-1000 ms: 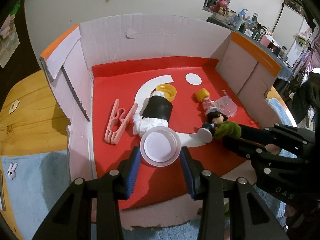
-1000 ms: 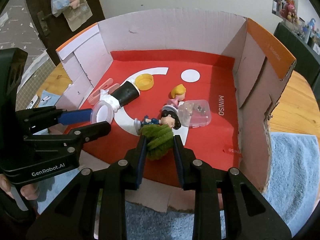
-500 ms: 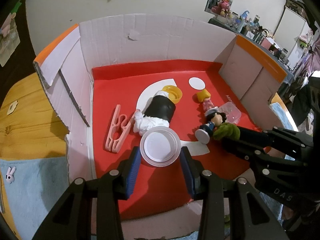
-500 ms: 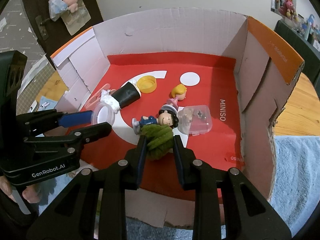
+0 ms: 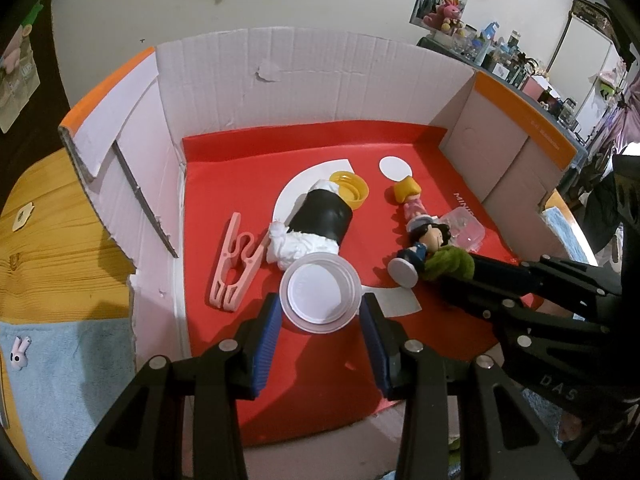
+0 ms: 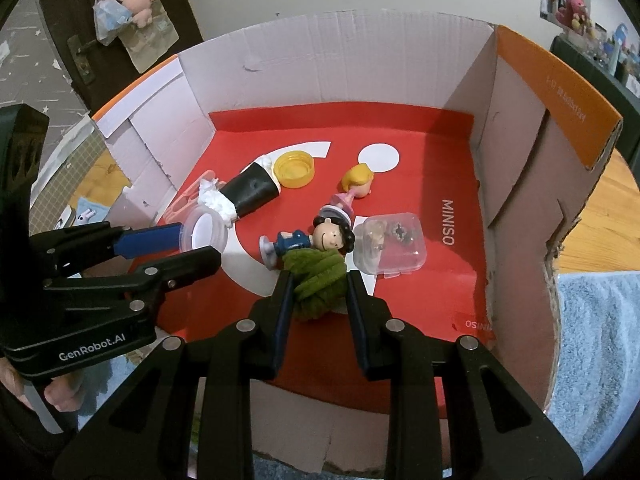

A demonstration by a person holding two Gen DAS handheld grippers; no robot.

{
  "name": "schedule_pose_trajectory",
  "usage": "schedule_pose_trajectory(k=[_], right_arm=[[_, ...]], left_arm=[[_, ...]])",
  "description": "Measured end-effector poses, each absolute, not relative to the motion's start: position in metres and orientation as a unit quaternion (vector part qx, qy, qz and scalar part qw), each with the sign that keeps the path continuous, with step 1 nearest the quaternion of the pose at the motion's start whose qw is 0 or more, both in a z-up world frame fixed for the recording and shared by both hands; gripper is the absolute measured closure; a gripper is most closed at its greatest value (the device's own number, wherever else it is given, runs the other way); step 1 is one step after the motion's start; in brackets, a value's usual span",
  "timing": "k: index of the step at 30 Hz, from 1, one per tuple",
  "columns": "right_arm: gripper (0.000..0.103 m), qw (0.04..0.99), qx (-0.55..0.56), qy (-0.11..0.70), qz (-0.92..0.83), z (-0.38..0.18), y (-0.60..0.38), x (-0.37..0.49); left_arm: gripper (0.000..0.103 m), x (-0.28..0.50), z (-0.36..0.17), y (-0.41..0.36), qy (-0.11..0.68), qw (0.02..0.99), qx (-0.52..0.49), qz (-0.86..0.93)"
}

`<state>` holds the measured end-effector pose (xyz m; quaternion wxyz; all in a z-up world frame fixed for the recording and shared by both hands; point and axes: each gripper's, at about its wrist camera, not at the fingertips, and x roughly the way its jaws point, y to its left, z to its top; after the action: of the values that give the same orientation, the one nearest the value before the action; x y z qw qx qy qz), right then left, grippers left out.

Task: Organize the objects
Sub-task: 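Lower the cup with the left tool while the right tool lowers the yarn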

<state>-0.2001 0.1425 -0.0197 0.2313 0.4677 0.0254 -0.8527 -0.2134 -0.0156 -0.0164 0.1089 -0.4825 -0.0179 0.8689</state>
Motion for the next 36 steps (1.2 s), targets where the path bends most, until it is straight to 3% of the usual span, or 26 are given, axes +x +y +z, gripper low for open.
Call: schedule_pose_trajectory(k=[36], right_arm=[[0.077,0.232,0.468,0.019,-0.852,-0.0219,0.1462,-0.2029]], left_arm=[[0.061,-0.2164,-0.0192,-0.0148,-0.012,0.106,-0.483,0.869]])
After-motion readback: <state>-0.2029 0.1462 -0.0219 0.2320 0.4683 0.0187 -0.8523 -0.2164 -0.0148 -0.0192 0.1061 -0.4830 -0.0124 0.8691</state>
